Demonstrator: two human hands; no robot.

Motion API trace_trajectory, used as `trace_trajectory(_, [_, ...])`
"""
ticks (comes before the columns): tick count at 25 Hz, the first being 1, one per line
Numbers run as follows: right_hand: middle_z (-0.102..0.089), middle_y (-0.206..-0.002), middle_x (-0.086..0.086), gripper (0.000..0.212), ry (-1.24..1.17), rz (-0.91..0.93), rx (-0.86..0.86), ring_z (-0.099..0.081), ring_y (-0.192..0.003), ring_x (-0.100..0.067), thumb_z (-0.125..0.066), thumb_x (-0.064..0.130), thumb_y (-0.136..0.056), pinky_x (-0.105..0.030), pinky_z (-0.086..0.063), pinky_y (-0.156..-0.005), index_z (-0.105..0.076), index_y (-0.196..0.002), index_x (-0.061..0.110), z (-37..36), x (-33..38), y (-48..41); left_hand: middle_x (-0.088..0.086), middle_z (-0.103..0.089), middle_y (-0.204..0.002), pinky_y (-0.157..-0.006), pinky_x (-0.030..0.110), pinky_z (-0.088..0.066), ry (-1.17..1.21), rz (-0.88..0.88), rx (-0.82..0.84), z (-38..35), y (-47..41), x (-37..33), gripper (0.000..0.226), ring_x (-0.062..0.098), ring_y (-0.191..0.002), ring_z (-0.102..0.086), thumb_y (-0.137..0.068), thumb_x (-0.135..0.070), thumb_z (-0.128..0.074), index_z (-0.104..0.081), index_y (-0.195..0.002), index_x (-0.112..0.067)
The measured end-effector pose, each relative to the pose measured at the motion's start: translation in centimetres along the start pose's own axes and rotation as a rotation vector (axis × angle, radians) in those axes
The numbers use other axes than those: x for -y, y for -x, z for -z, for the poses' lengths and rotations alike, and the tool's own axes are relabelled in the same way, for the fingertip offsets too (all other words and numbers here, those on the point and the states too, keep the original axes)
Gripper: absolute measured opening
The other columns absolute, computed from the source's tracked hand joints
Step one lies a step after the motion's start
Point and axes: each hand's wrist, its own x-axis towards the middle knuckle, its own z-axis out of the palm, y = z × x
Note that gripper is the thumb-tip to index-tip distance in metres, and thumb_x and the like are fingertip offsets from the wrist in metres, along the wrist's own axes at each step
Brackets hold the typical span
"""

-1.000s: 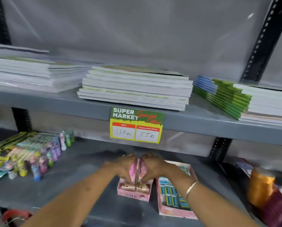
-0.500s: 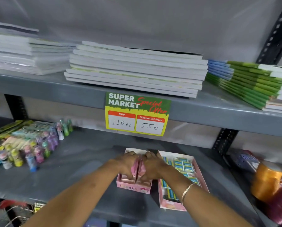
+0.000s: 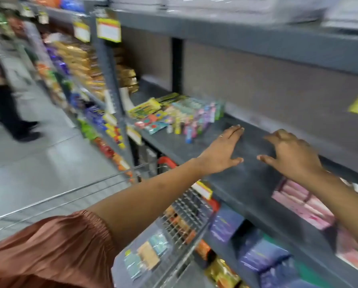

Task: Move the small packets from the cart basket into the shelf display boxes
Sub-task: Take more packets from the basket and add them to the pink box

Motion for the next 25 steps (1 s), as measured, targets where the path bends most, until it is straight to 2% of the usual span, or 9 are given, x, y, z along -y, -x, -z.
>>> trace_trajectory(7, [-0.05, -0.127, -0.009, 0.058, -0.183, 0.612, 0.207, -0.045, -0.122, -0.028, -0.067, 0.037, -0.08, -0.04, -0.041, -0.096, -0.044, -0.128, 0.014, -11.4, 26.5, -2.7, 0.019, -0.032, -0.146, -0.106, 0.035, -0.029, -0.084, 0.597, -0.165, 5.1, 22.7, 18.9, 0.069, 0.032, -0.13, -0.037, -0.08, -0.015, -0.068, -0.031, -0.137, 0.0])
trace_trajectory(12, [-0.045, -0.137, -0.017, 0.054, 0.028, 0.947, 0.622, -0.042, -0.126, -0.03, -0.063, 0.02, -0.085, -0.041, -0.034, -0.104, -0.04, -0.13, 0.003, -24.7, 34.9, 3.2, 0.015, -0.012, -0.155, -0.112, 0.037, -0.023, -0.344, 0.867, 0.284, -2.0, 37.9, 28.8, 0.077, 0.027, -0.141, -0.016, -0.086, -0.015, -0.059, -0.012, -0.145, -0.005])
trace_trajectory(13, [-0.05, -0.134, -0.017, 0.058, 0.037, 1.005, 0.644, -0.047, -0.123, -0.029, -0.066, 0.021, -0.08, -0.038, -0.038, -0.101, -0.04, -0.128, 0.002, -27.8, 35.3, 4.8, 0.015, -0.013, -0.155, -0.112, 0.039, -0.025, -0.391, 0.847, 0.399, -3.8, 39.9, 30.2, 0.074, 0.027, -0.141, -0.017, -0.085, -0.011, -0.056, -0.013, -0.145, -0.005])
trace_trajectory(15, [-0.07, -0.097, -0.006, 0.061, 0.048, 1.013, 0.729, -0.065, -0.088, -0.018, -0.075, 0.035, -0.057, -0.024, -0.053, -0.071, -0.052, -0.106, 0.009, -33.0, 34.9, 7.2, 0.014, -0.042, -0.144, -0.102, 0.035, -0.041, -0.464, 0.687, 0.506, -6.8, 42.9, 32.7, 0.065, 0.023, -0.131, -0.041, -0.076, -0.019, -0.067, -0.042, -0.135, -0.008])
trace_trajectory(17, [-0.074, -0.071, 0.003, 0.037, 0.062, 0.944, 0.767, -0.065, -0.064, -0.01, -0.052, 0.037, -0.059, -0.017, -0.052, -0.053, -0.068, -0.085, 0.016, -36.9, 34.5, 8.9, 0.0, -0.07, -0.112, -0.077, 0.026, -0.056, -0.587, 0.583, 0.65, -8.9, 44.4, 34.7, 0.06, 0.014, -0.103, -0.065, -0.051, -0.033, -0.081, -0.068, -0.108, -0.019])
trace_trajectory(19, [-0.077, -0.071, 0.003, 0.043, 0.118, 1.002, 0.708, -0.071, -0.067, -0.009, -0.039, 0.031, -0.061, -0.021, -0.052, -0.069, -0.077, -0.074, 0.016, -39.5, 34.3, 10.3, -0.005, -0.072, -0.106, -0.07, 0.025, -0.058, -0.653, 0.514, 0.745, -10.7, 45.2, 37.2, 0.055, 0.012, -0.097, -0.067, -0.053, -0.032, -0.074, -0.068, -0.106, -0.021])
trace_trajectory(21, [-0.078, -0.074, 0.001, 0.04, 0.165, 0.996, 0.675, -0.073, -0.071, -0.01, -0.063, 0.043, -0.048, -0.022, -0.049, -0.078, -0.078, -0.072, 0.015, -39.2, 34.4, 10.2, -0.007, -0.072, -0.104, -0.074, 0.024, -0.056, -0.757, 0.439, 0.774, -10.7, 44.8, 38.0, 0.048, 0.011, -0.096, -0.066, -0.061, -0.031, -0.056, -0.068, -0.107, -0.022])
trace_trajectory(23, [-0.078, -0.075, -0.001, 0.067, 0.094, 0.991, 0.765, -0.074, -0.073, -0.012, -0.08, 0.046, -0.016, -0.021, -0.057, -0.07, -0.078, -0.073, 0.012, -39.4, 34.2, 9.8, -0.007, -0.072, -0.104, -0.079, 0.025, -0.054, -0.823, 0.384, 0.78, -10.7, 44.2, 38.5, 0.049, 0.011, -0.096, -0.067, -0.061, -0.031, -0.05, -0.069, -0.106, -0.023])
trace_trajectory(25, [-0.078, -0.078, 0.001, 0.074, 0.05, 0.974, 0.752, -0.073, -0.077, -0.011, -0.084, 0.049, -0.013, -0.021, -0.057, -0.068, -0.078, -0.077, 0.013, -39.0, 34.5, 9.5, -0.006, -0.071, -0.108, -0.081, 0.026, -0.055, -0.815, 0.323, 0.818, -11.2, 44.3, 39.2, 0.053, 0.013, -0.1, -0.066, -0.057, -0.026, -0.06, -0.066, -0.11, -0.024])
